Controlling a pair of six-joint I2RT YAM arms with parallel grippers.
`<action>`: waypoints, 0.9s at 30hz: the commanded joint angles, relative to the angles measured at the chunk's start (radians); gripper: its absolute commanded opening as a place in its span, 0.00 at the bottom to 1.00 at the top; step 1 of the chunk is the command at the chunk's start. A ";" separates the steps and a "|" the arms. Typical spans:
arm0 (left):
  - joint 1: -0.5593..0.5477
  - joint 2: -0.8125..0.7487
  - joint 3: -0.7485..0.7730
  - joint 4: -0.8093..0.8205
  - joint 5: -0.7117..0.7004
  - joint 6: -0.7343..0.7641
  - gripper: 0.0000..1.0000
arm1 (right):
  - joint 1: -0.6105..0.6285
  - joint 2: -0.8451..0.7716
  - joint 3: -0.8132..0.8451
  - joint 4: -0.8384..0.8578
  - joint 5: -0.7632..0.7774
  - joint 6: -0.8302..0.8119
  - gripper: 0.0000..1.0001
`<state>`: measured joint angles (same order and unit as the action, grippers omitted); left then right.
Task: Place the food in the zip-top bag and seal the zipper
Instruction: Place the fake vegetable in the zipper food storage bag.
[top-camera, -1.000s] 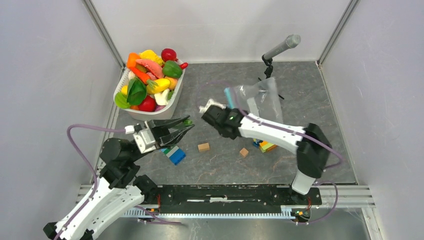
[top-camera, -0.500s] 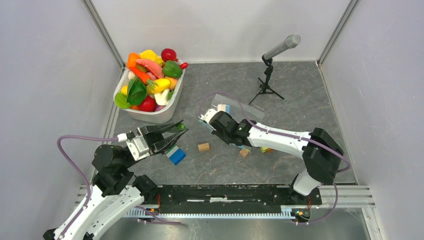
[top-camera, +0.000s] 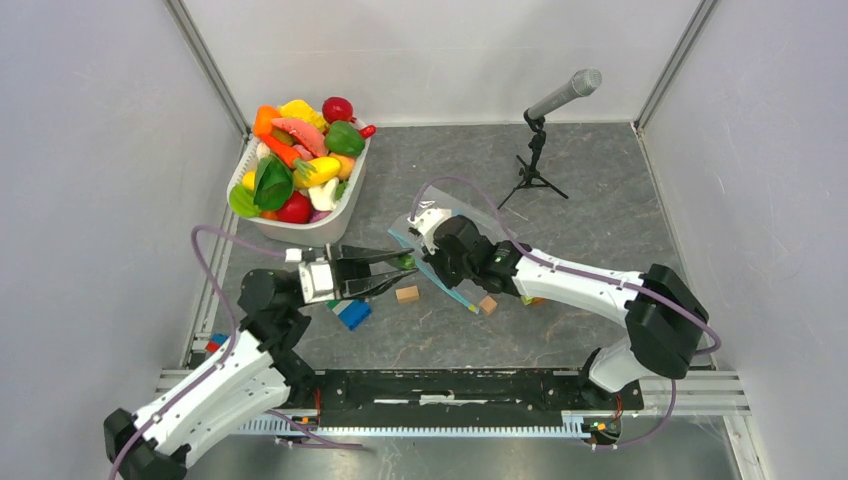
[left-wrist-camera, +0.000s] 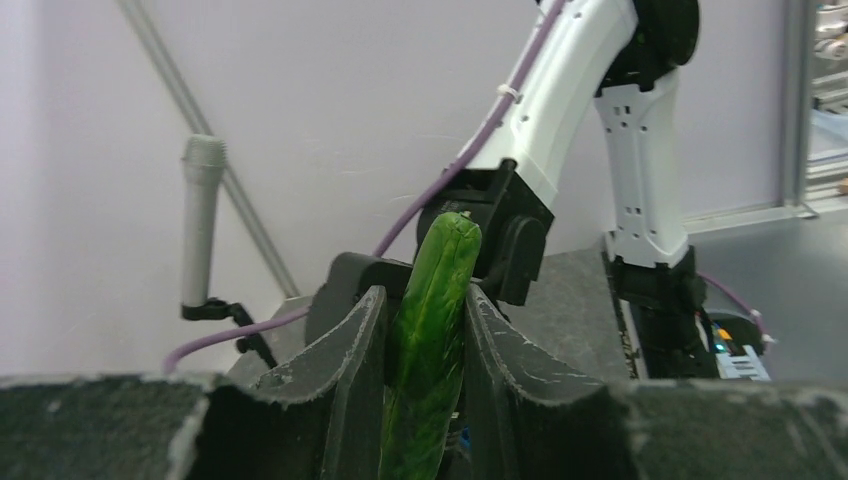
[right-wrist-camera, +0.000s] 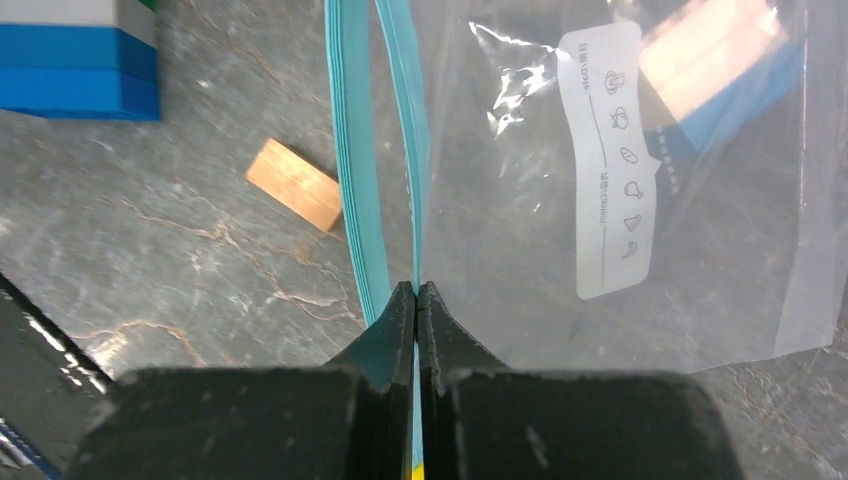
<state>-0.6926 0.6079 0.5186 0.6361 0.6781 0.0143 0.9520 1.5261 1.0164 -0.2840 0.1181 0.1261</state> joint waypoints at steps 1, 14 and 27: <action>-0.002 0.061 -0.007 0.254 0.110 -0.080 0.06 | -0.010 -0.056 -0.011 0.078 -0.086 0.038 0.00; 0.001 0.240 -0.078 0.685 0.188 -0.204 0.02 | -0.027 -0.094 -0.010 0.102 -0.194 0.081 0.00; 0.070 0.342 -0.141 0.834 0.233 -0.280 0.02 | -0.029 -0.107 0.017 0.078 -0.210 0.088 0.00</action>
<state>-0.6365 0.9314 0.3862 1.3663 0.8944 -0.2272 0.9272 1.4521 1.0027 -0.2222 -0.0734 0.2050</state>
